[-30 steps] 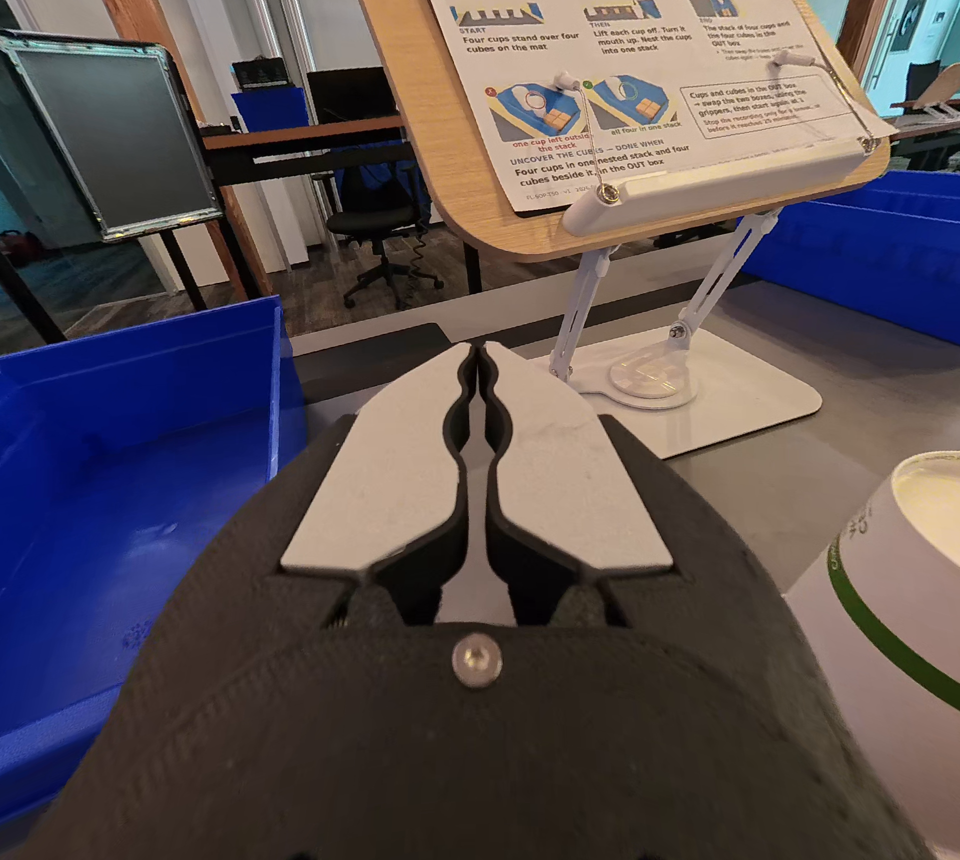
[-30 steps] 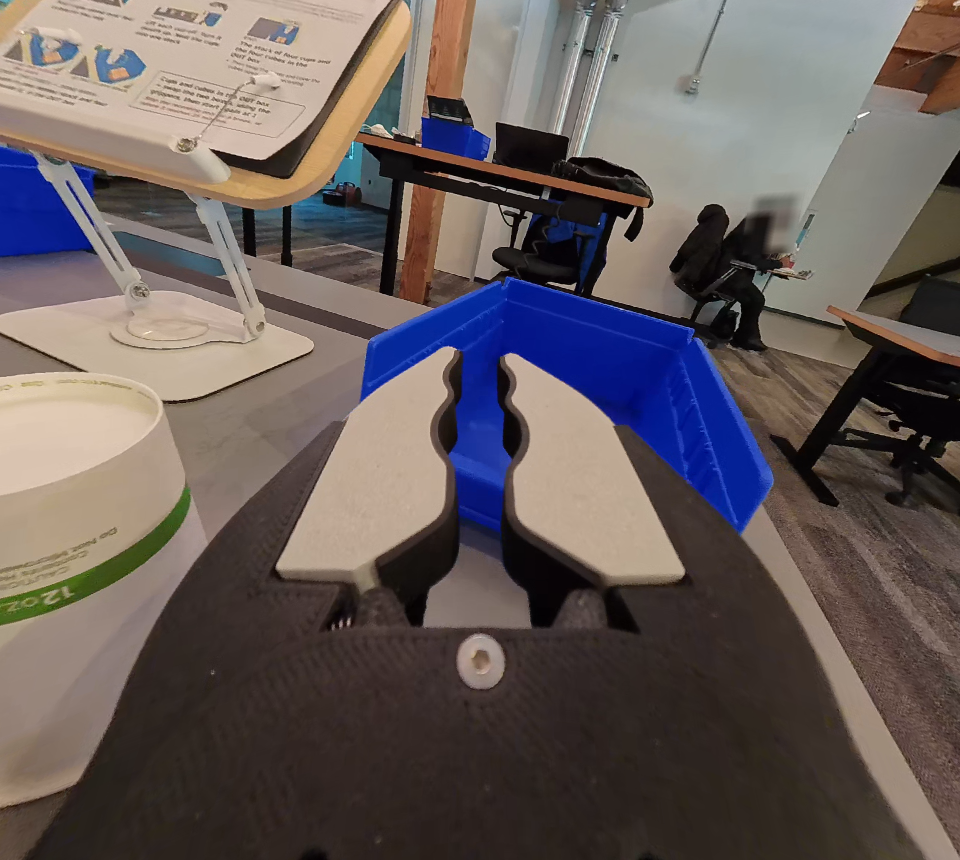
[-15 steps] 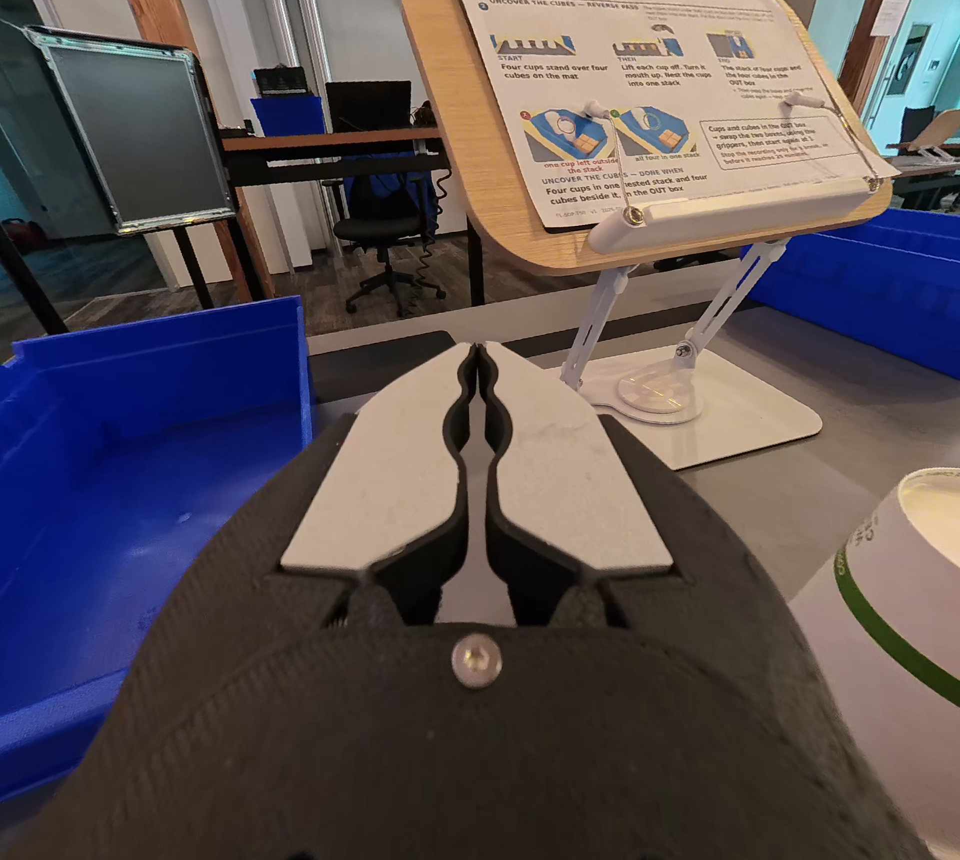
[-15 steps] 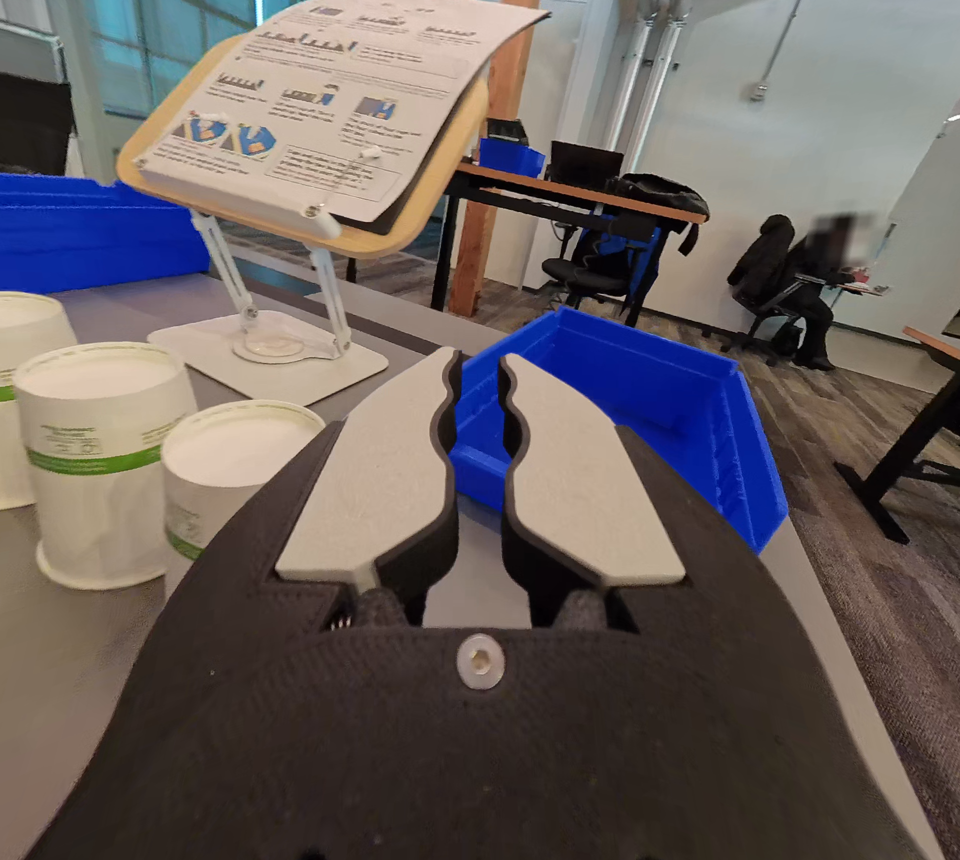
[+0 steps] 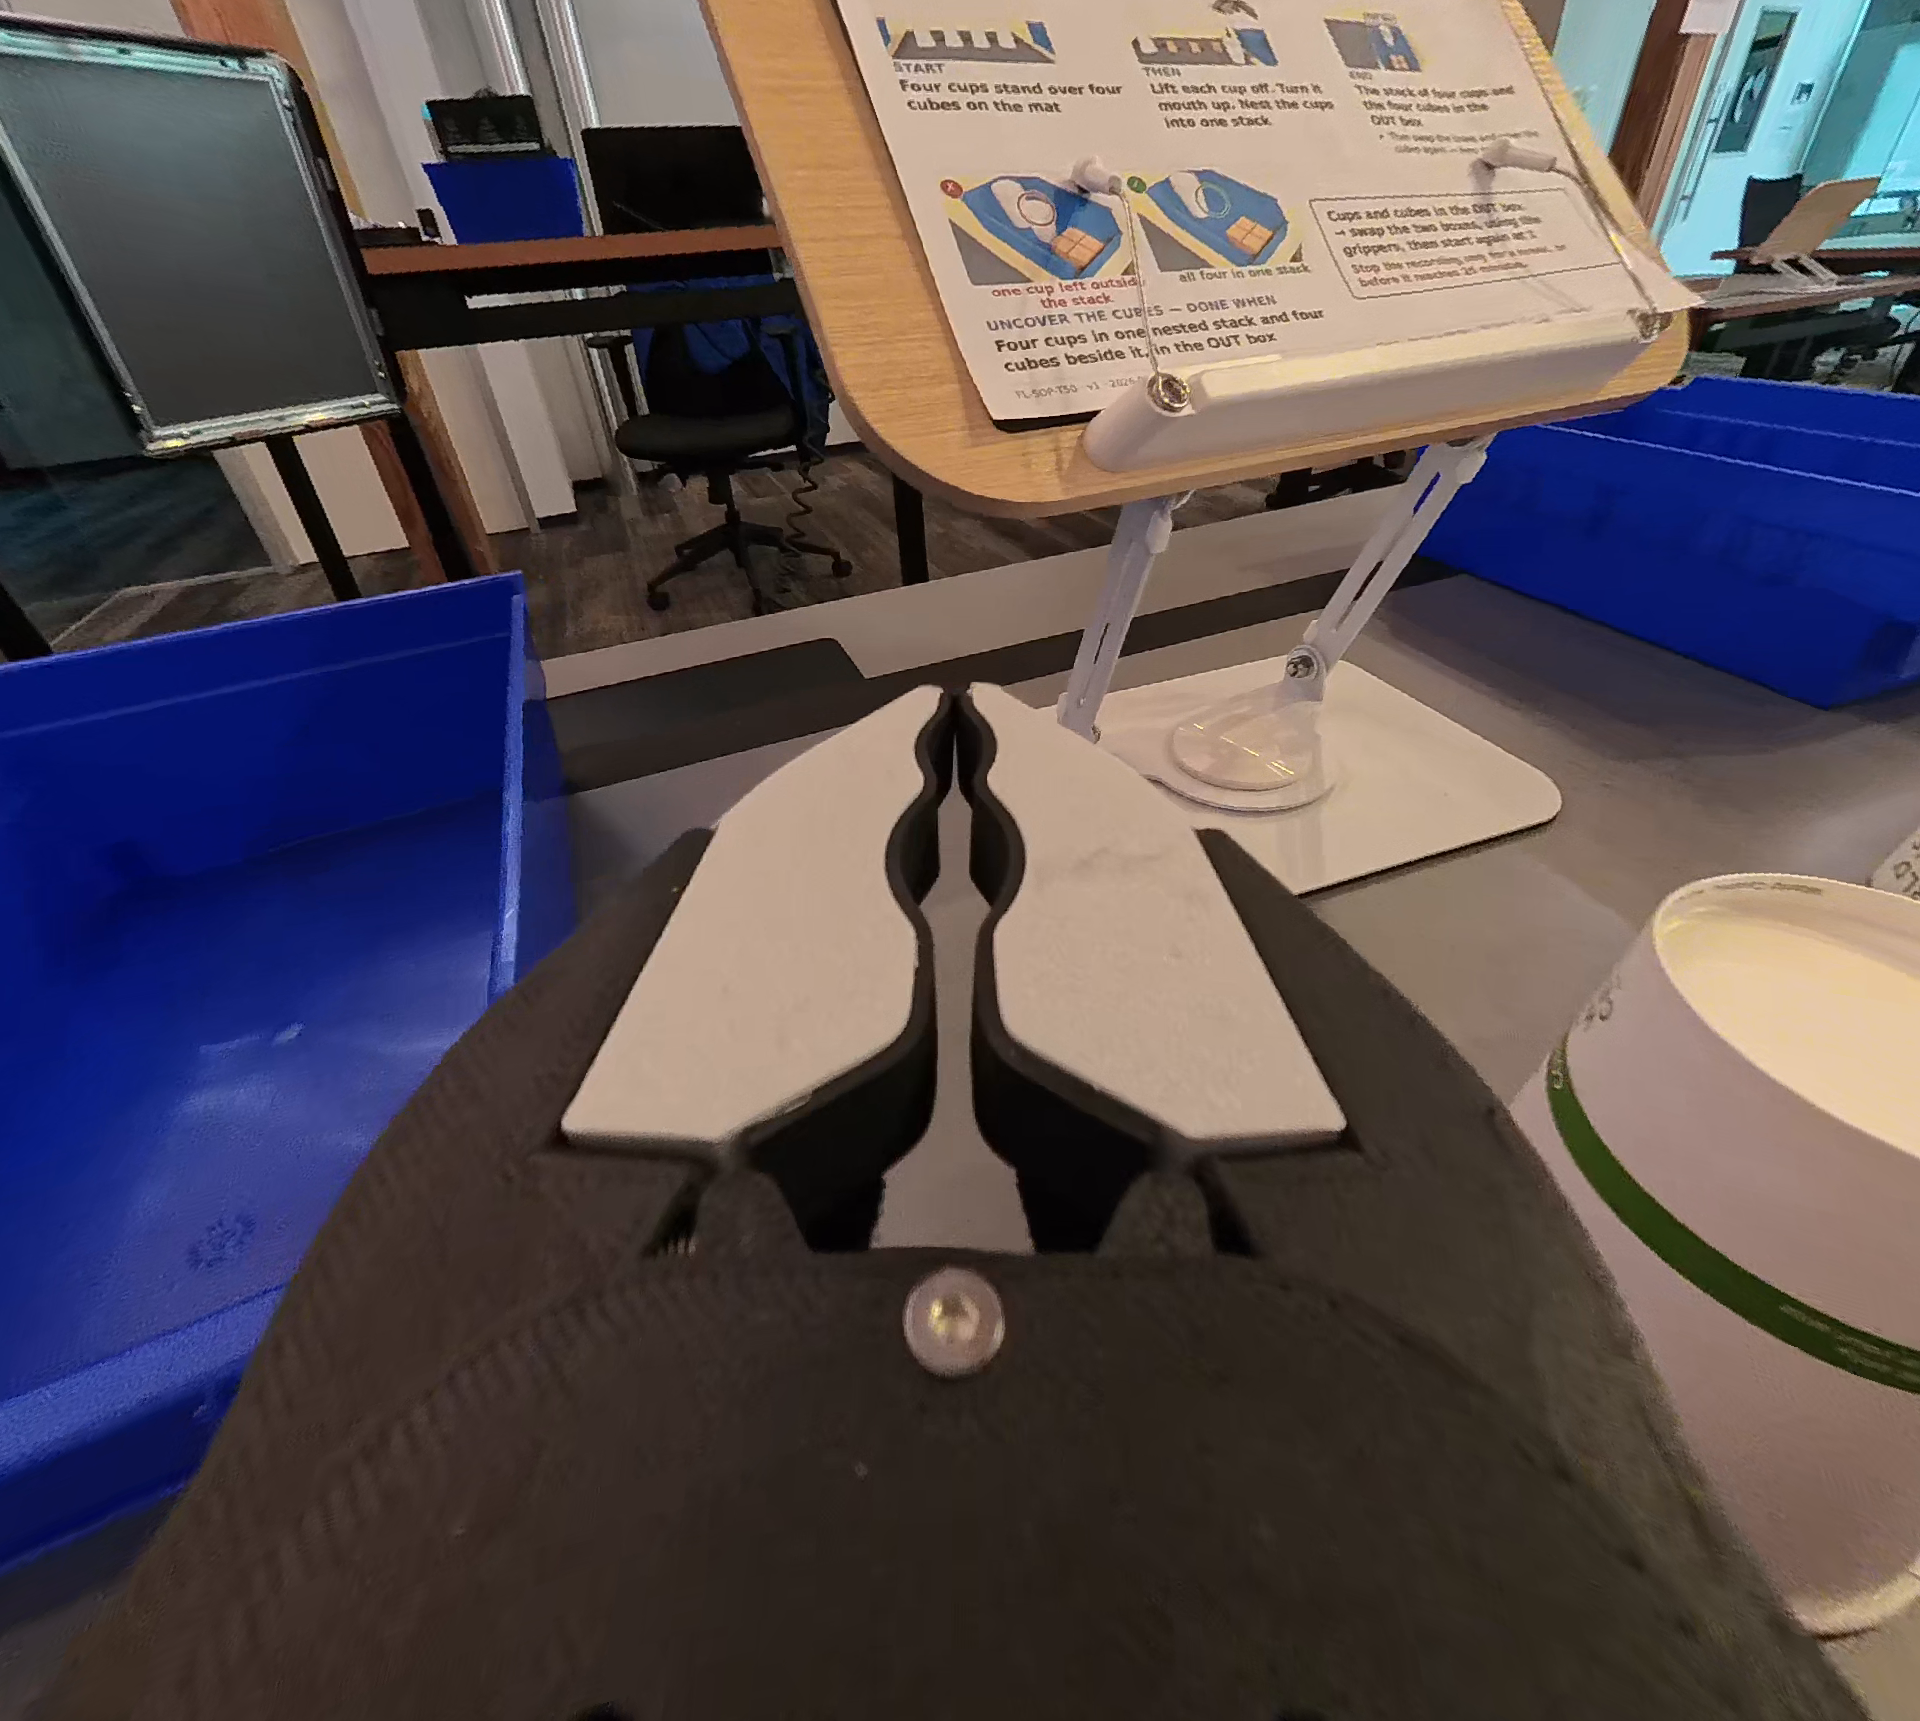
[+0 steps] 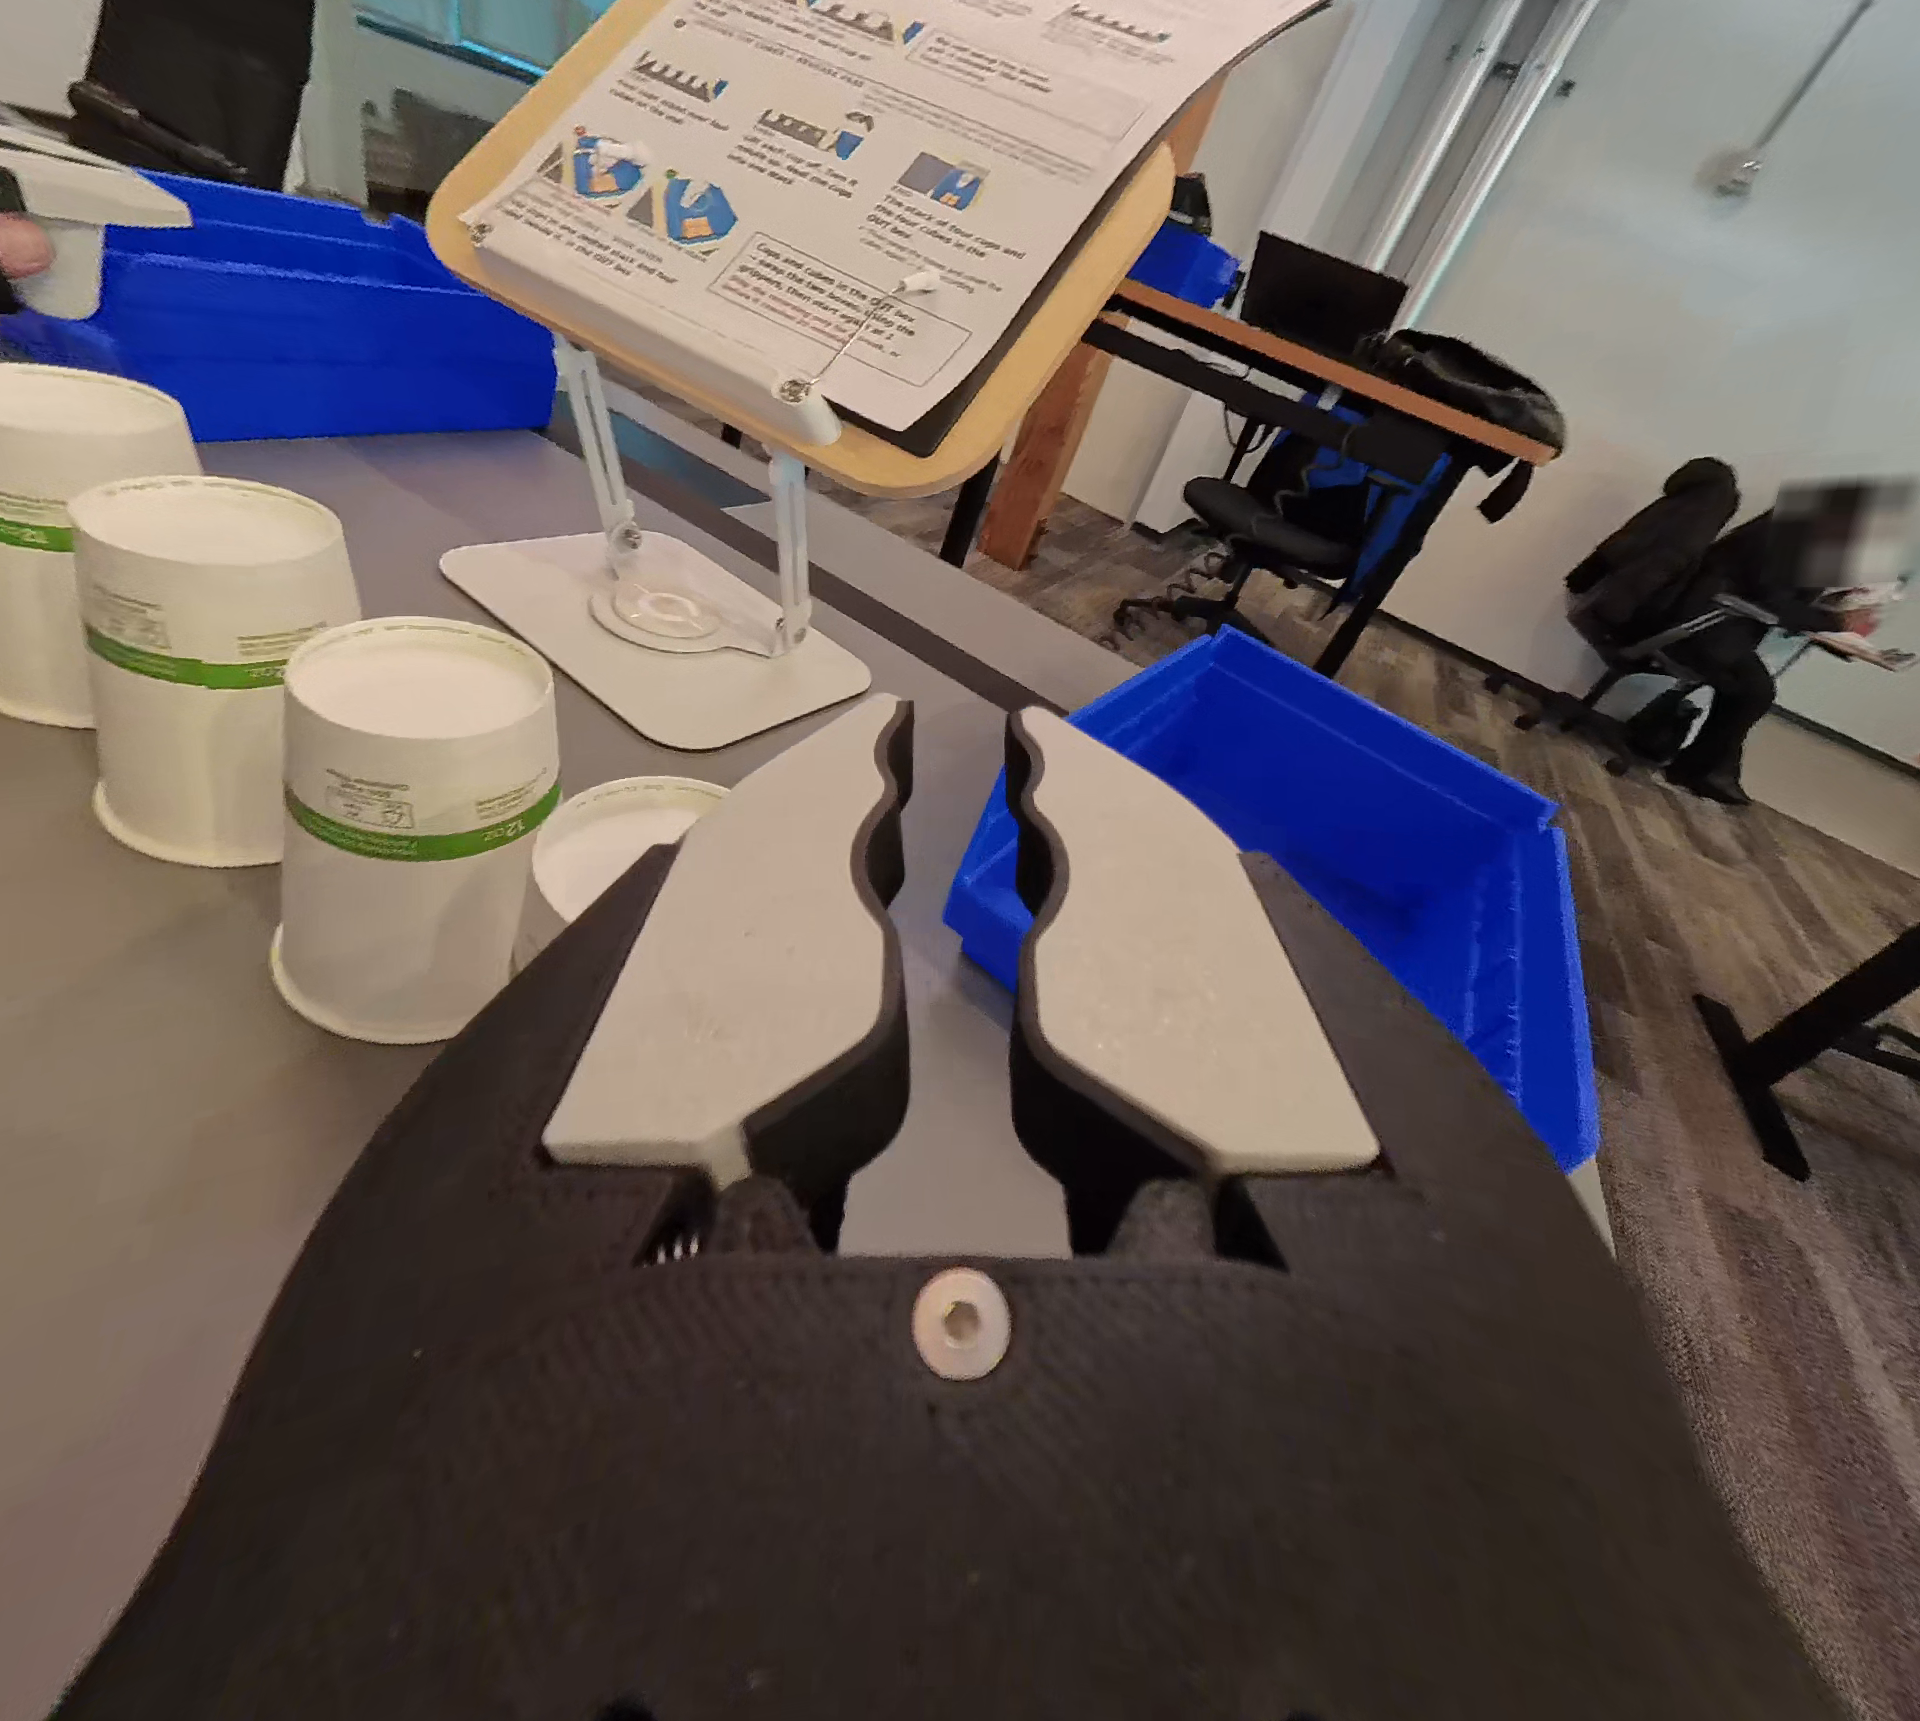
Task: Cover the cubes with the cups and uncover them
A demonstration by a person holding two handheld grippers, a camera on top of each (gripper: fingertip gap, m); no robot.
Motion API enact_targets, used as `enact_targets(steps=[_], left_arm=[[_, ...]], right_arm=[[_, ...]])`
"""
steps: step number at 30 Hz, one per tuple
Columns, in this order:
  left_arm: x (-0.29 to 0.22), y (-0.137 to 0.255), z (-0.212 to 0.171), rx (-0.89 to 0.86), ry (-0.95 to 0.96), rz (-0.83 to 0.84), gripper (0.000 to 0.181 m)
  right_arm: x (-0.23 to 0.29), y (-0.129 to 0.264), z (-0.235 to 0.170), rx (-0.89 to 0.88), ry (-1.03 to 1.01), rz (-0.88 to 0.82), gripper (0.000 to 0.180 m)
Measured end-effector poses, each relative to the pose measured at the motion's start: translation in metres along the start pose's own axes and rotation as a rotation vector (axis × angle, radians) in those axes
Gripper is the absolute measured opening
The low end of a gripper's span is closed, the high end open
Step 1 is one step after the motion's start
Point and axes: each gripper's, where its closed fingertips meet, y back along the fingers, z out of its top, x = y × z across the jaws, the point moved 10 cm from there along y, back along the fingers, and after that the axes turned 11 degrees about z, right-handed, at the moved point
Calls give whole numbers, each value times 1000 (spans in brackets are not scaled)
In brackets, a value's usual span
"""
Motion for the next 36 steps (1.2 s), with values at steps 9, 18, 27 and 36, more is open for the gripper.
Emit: enact_targets(steps=[9, 18, 27, 36], left_arm=[[-1, 1, 3, -10, 12, -8, 0], [-4, 5, 7, -26, 63, -20, 7], [-17, 10, 10, -35, 98, -5, 42], [-19, 11, 11, -50, 167, 18, 64]], right_arm=[[3, -2, 16, 89, -31, 94, 52], [14, -13, 25, 198, -14, 170, 83], [20, -29, 35, 326, 36, 267, 104], [18, -45, 36, 488, 63, 395, 110]])
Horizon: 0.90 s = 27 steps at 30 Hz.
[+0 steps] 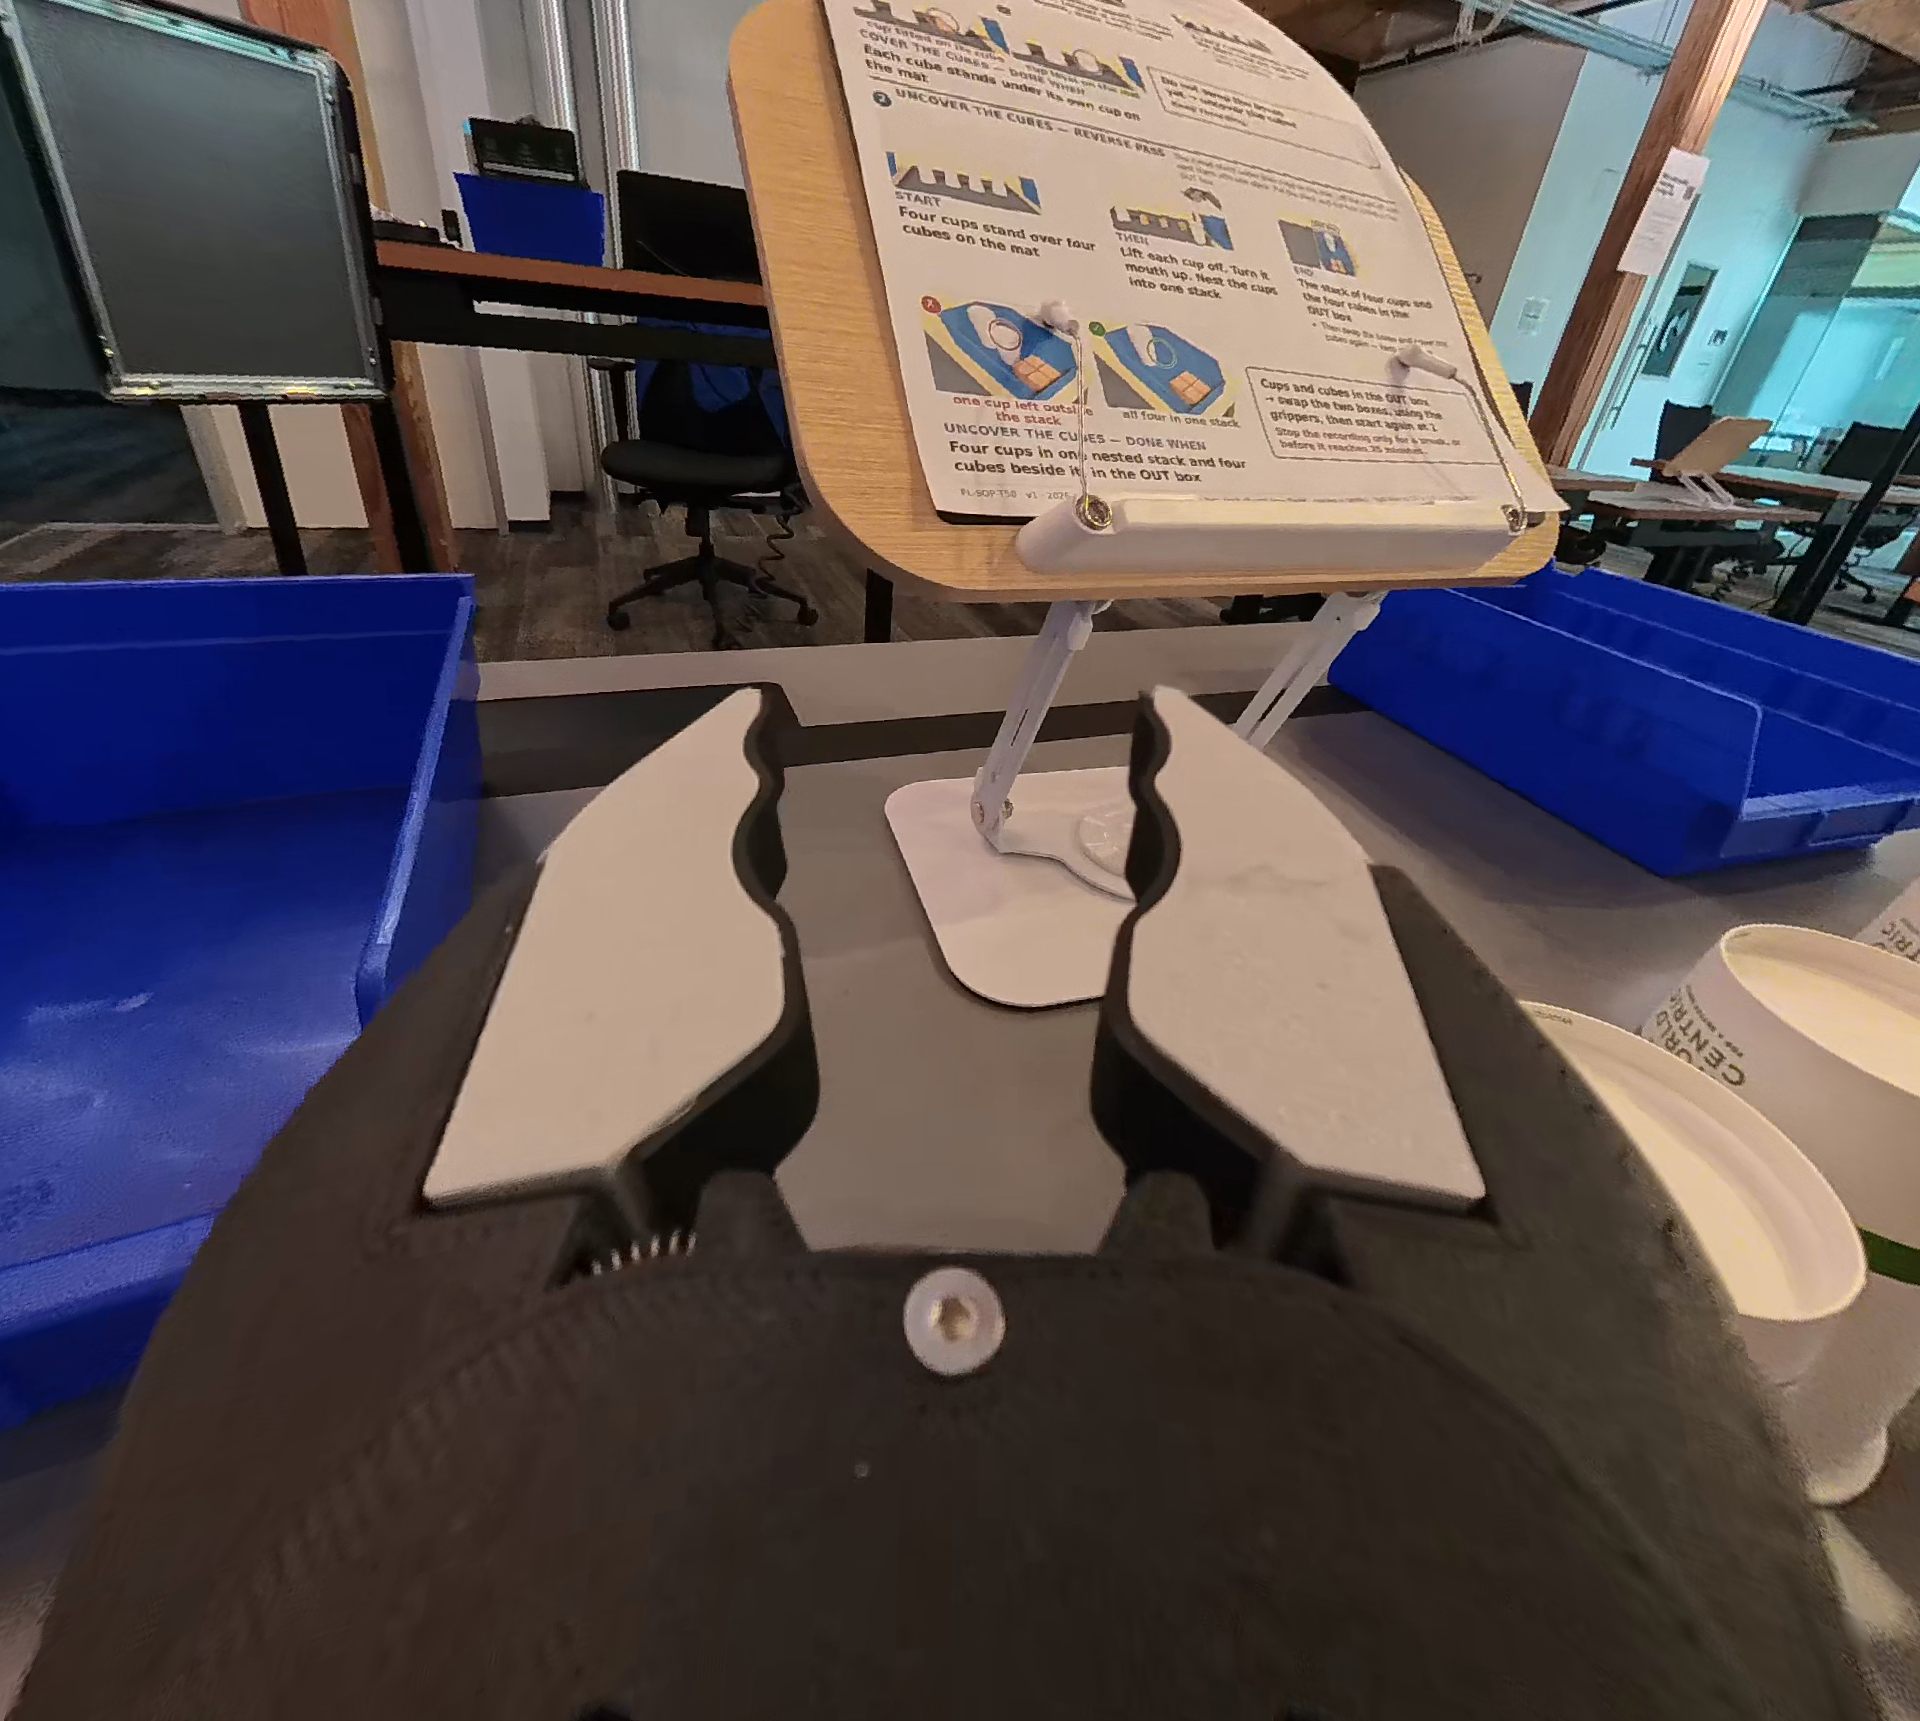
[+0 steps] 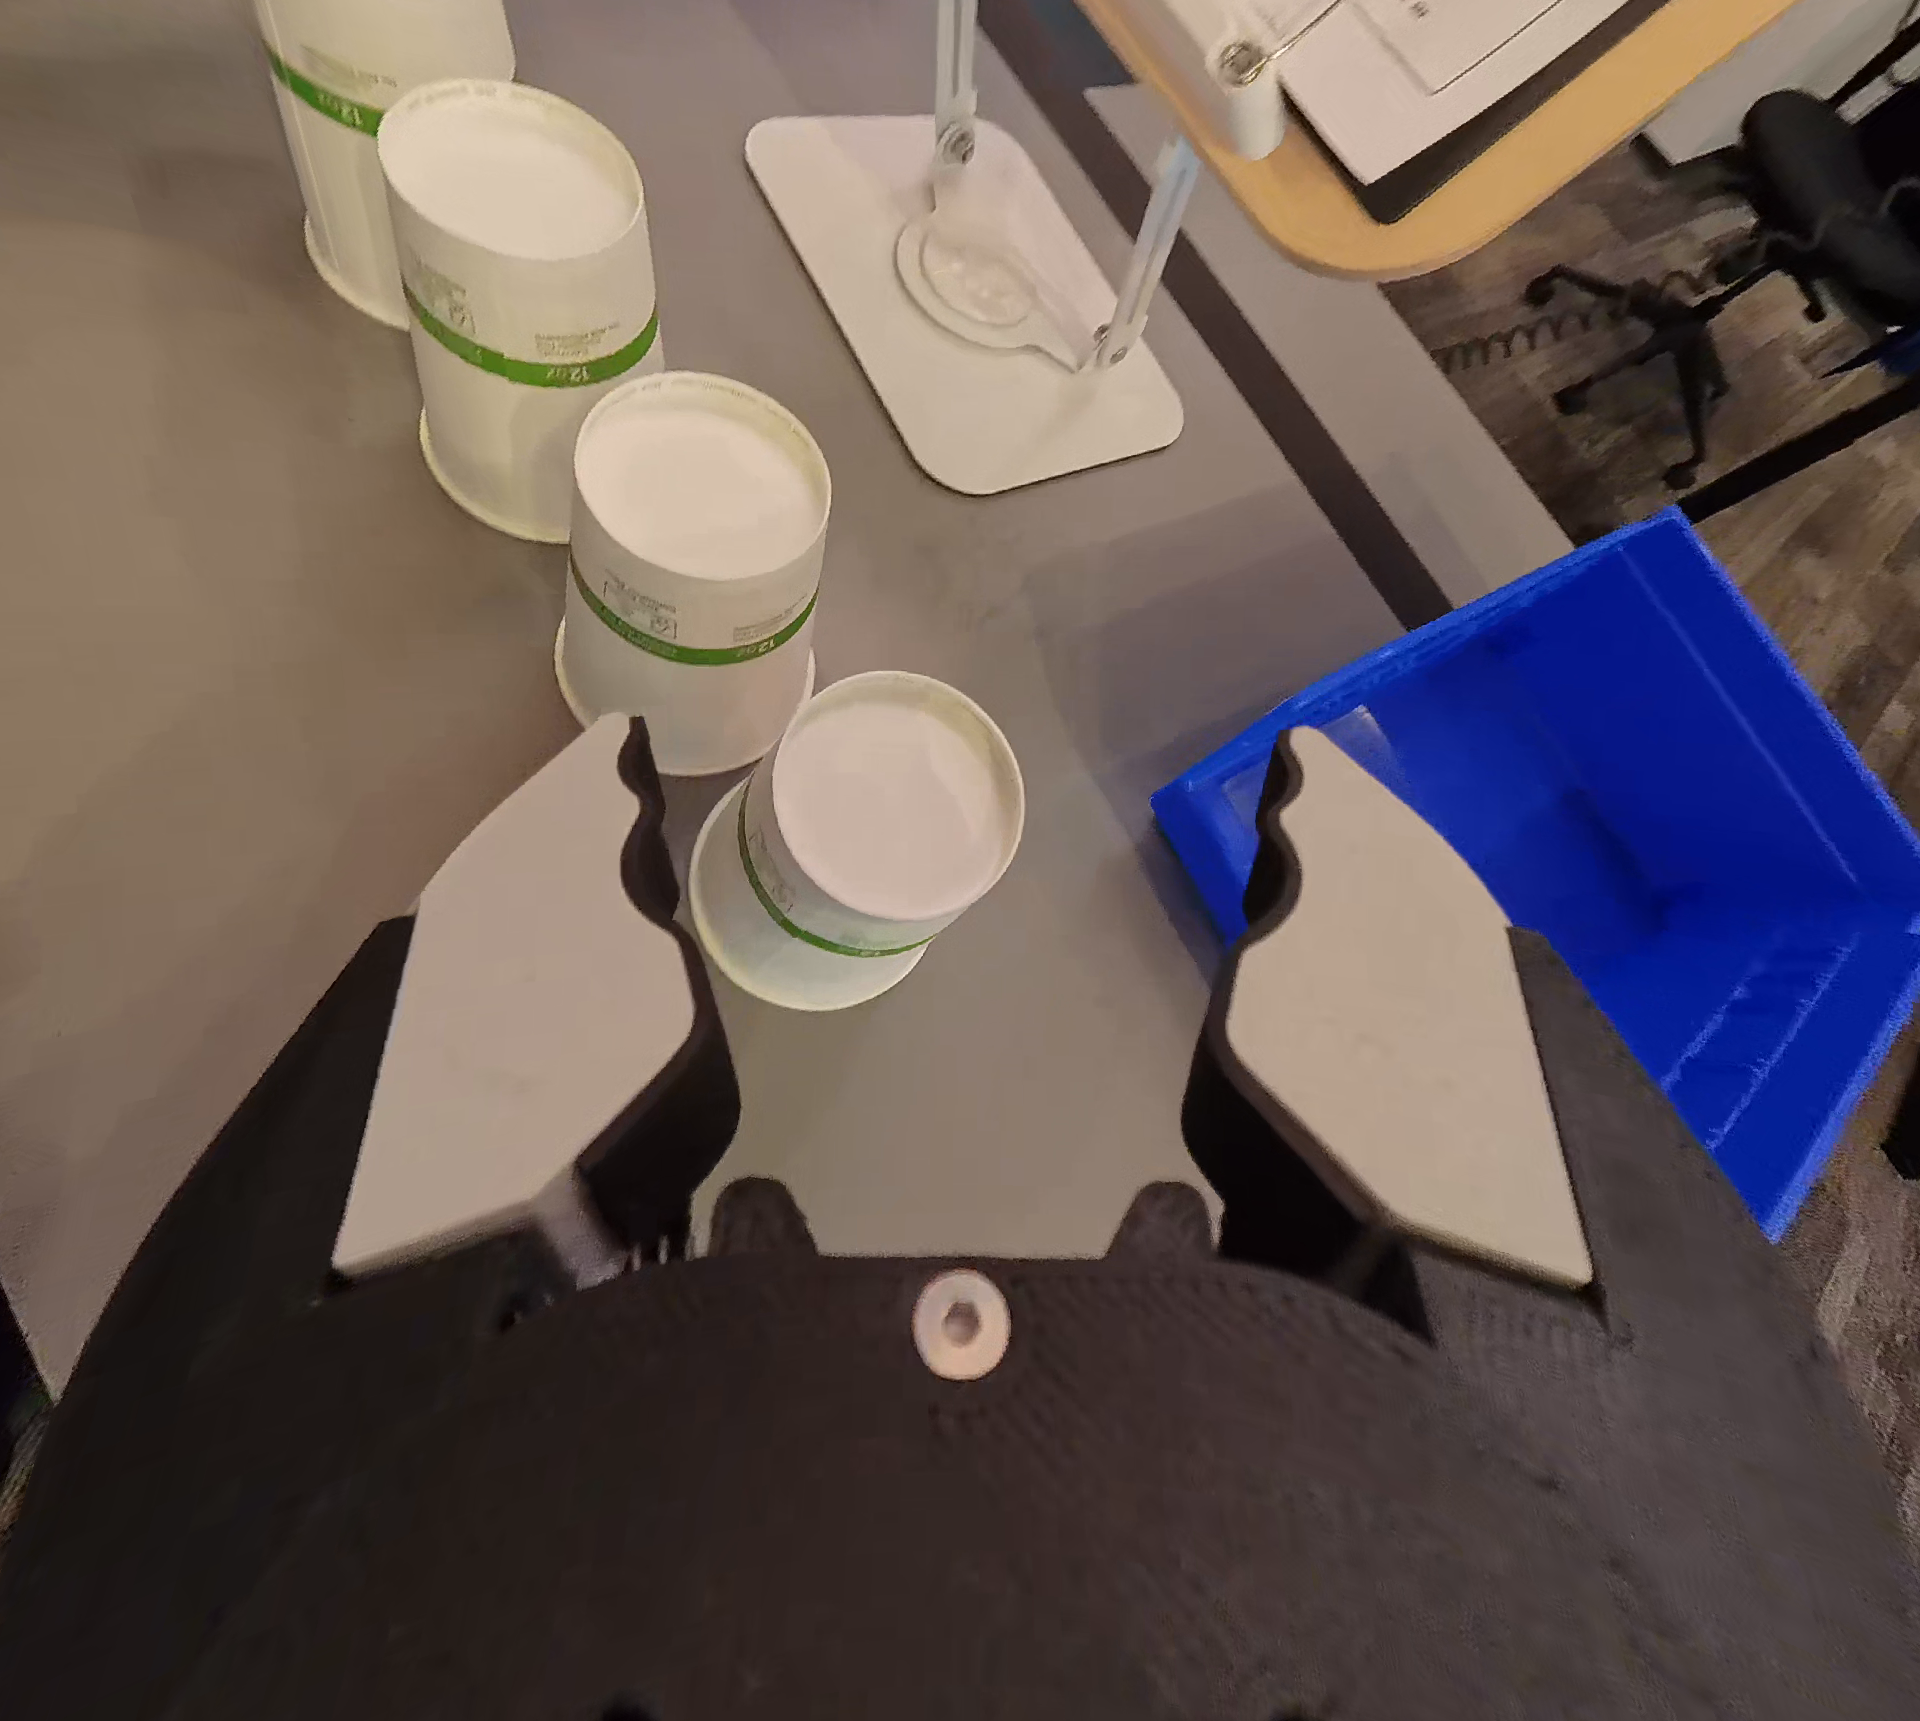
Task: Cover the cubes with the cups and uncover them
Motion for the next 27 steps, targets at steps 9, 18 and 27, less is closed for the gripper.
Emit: enact_targets(steps=[9, 18, 27], left_arm=[[-1, -1, -2, 7, 29, 29, 78], [-9, 2, 0, -6, 49, 33, 81], [-7, 1, -2, 4, 59, 38, 79]], right_arm=[[-3, -10, -7, 75, -21, 75, 115], [-11, -17, -9, 122, -28, 116, 118], [-14, -24, -5, 205, -10, 189, 118]])
